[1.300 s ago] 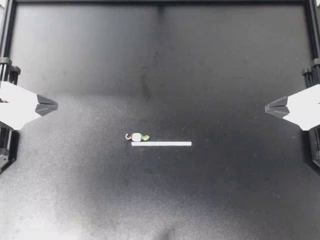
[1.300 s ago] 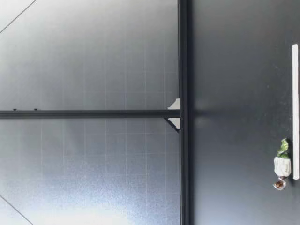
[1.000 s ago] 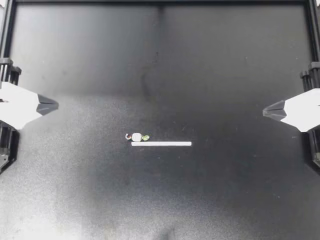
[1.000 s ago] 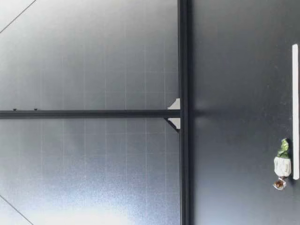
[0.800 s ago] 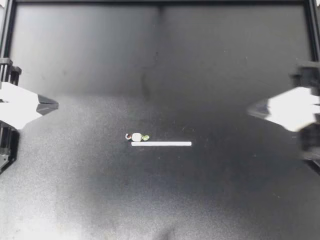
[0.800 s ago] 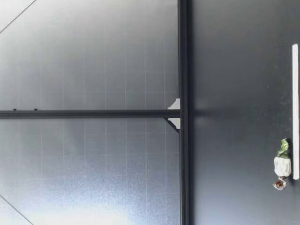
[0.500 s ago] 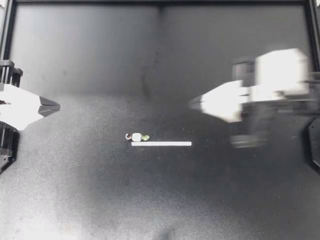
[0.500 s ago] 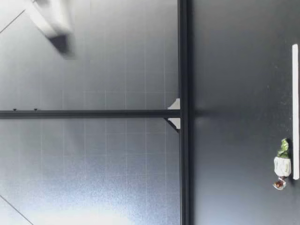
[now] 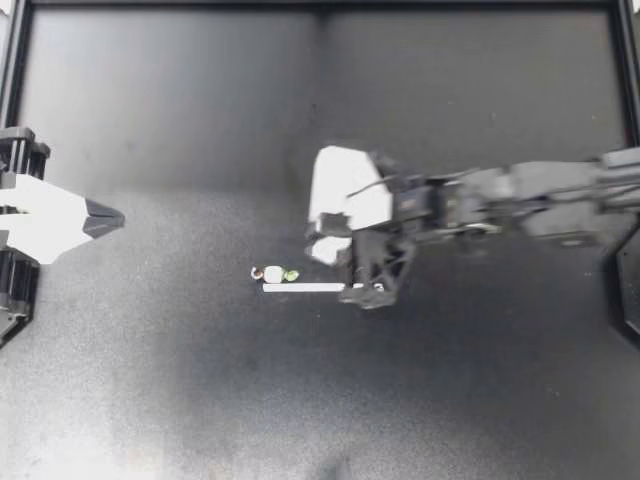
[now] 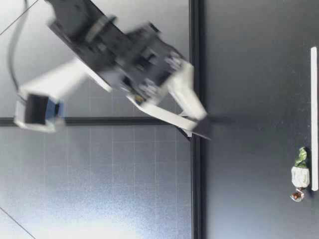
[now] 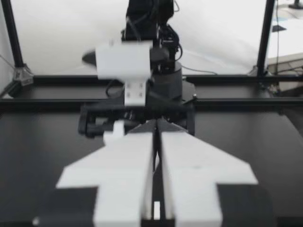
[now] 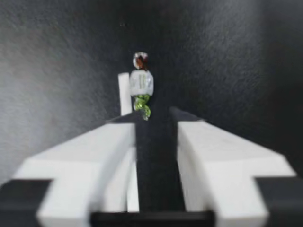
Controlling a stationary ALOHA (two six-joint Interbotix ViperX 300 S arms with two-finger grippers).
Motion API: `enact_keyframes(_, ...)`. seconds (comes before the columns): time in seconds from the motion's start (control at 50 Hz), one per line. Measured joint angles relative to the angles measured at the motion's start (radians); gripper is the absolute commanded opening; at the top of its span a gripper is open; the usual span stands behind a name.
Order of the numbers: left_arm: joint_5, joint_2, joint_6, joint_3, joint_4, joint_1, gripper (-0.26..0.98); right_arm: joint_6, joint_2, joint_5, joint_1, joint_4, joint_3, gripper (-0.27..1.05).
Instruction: Pick up the candy and unwrap it.
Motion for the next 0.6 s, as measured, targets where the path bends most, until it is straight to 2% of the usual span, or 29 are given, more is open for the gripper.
enact_keyframes(0.06, 0.000, 0.000, 0.000, 0.002, 0.000, 0.000, -0.11, -0.002, 0.031, 0.015, 0.000, -0.002, -0.023, 0.51)
enact_keyframes(0.3, 0.000, 0.000, 0.000, 0.003, 0.000, 0.000, -0.11, -0.006, 0.140, 0.061, 0.006, 0.000, -0.106, 0.51)
enact_keyframes(0.6, 0.000, 0.002, 0.000, 0.003, 0.000, 0.000, -0.11, 0.015, 0.201, 0.103, 0.014, 0.000, -0.150, 0.50)
